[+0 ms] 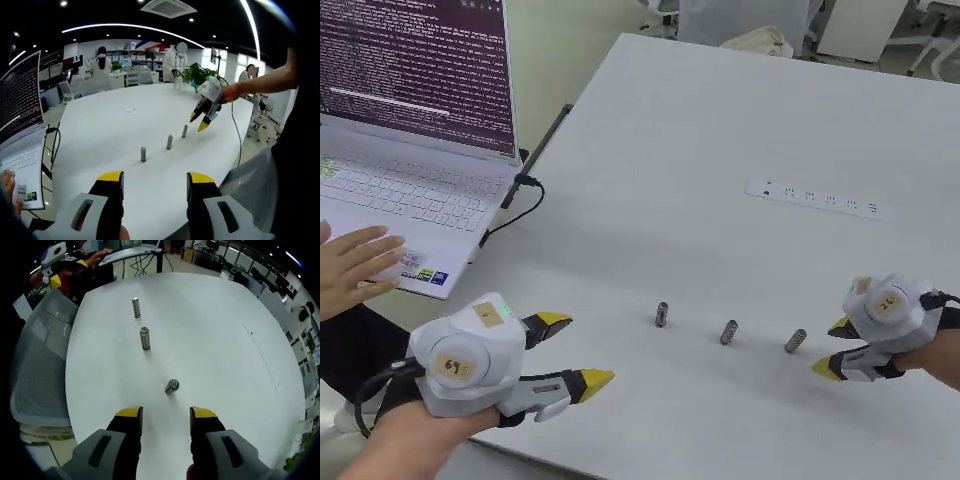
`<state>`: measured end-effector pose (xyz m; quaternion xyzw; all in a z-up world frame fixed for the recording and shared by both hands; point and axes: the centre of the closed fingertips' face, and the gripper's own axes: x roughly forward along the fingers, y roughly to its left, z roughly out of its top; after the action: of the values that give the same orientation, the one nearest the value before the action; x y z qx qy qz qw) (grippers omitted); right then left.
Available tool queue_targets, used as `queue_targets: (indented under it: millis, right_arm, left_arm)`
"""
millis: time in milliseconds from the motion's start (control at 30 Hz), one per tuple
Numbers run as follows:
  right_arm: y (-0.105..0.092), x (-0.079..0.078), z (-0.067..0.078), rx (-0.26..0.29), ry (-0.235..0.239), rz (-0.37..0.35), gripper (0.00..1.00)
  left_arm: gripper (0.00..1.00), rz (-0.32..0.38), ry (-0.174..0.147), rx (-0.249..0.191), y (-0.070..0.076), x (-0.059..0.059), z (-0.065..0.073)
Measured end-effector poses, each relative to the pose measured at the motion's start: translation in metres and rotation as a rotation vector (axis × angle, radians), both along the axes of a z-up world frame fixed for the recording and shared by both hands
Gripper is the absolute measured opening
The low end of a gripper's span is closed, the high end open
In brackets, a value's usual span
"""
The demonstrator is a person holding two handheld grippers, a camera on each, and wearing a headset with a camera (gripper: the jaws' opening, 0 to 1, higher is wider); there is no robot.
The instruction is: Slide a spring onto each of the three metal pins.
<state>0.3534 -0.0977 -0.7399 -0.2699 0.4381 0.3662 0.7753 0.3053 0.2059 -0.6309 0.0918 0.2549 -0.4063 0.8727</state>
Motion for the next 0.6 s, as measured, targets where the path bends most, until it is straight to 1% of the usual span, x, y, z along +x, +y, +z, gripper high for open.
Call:
queue_targets:
  millis: [33,67,167,233,300,500,600]
  right_arm:
    - [-0.001,0.000,0.000,0.004,-0.020,-0.007,0.35]
    - [-0.001,-0.002,-0.001,0.009,-0.028,-0.011,0.35]
    - [0.001,-0.009,-0.001,0.053,-0.057,-0.066,0.38]
    - [0.001,-0.011,-0.002,0.084,-0.076,-0.109,0.38]
    - [0.003,-0.016,-0.003,0.112,-0.072,-0.140,0.38]
    - [0.009,-0.026,0.001,0.160,-0.106,-0.199,0.39]
    - [0.013,-0.032,0.005,0.195,-0.117,-0.230,0.40]
  left_arm:
    - [0.45,0.000,0.000,0.000,0.000,-0.001,0.000]
    - [0.45,0.001,0.001,0.000,0.001,-0.001,-0.001]
    - [0.45,0.002,0.003,-0.003,0.002,-0.002,-0.001]
    - [0.45,0.000,0.003,-0.005,0.001,-0.003,0.000]
    - [0.45,-0.005,0.002,-0.006,0.000,-0.003,0.000]
    - [0.45,-0.012,-0.004,-0.007,-0.001,-0.002,0.002]
    - [0.45,-0.012,-0.006,-0.011,-0.002,-0.001,0.003]
